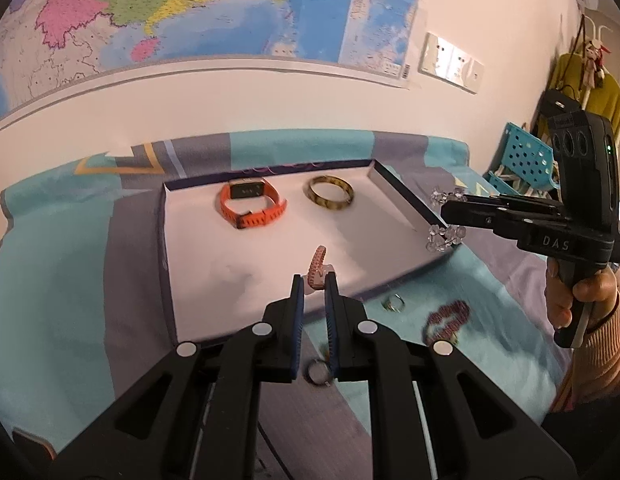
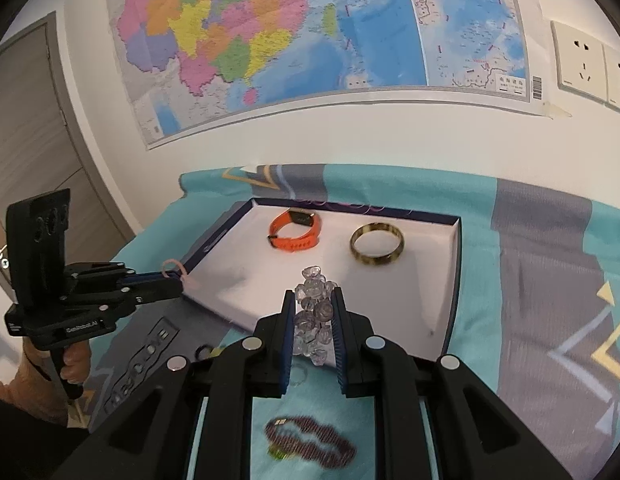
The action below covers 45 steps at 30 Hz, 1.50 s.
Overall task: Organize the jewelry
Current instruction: 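Carry the pink ring with the left tool into the box while the right tool releases the crystal bracelet there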
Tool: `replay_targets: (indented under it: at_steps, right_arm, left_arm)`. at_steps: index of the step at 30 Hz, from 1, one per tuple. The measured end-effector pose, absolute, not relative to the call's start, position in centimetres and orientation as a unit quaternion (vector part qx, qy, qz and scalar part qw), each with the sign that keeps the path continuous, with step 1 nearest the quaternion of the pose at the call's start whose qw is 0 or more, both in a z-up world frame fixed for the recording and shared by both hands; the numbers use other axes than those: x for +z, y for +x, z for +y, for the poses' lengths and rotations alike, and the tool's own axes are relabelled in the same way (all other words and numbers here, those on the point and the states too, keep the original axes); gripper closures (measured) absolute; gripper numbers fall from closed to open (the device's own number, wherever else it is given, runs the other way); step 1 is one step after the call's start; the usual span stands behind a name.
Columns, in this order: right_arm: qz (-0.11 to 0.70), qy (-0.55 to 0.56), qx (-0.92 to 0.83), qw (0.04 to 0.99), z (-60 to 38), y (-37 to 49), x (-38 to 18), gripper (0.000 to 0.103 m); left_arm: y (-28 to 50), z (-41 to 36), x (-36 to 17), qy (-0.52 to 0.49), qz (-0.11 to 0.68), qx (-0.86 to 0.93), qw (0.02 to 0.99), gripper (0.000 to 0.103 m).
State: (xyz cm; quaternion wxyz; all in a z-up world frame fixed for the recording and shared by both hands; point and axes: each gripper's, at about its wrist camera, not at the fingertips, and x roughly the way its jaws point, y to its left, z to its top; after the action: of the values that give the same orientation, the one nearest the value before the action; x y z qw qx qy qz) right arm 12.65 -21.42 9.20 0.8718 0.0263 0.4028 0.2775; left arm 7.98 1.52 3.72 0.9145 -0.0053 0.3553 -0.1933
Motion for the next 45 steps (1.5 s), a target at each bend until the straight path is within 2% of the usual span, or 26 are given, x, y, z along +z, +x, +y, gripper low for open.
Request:
replay_targets:
  at_steps: [23, 45]
  right_arm:
    - [0.448, 0.018, 0.234, 0.863, -19.4, 20.5, 5.1, 0.087]
    - [0.474, 0.031, 0.23, 0.85, -18.4, 22.9, 2.9, 0.085]
  left_arm:
    - [15.5, 1.0, 1.1, -0.004, 0.392, -0.171, 0.904, 0.092]
    - [19.3, 0.4, -1.9, -0.003, 0.437, -0.15, 0.887, 0.092]
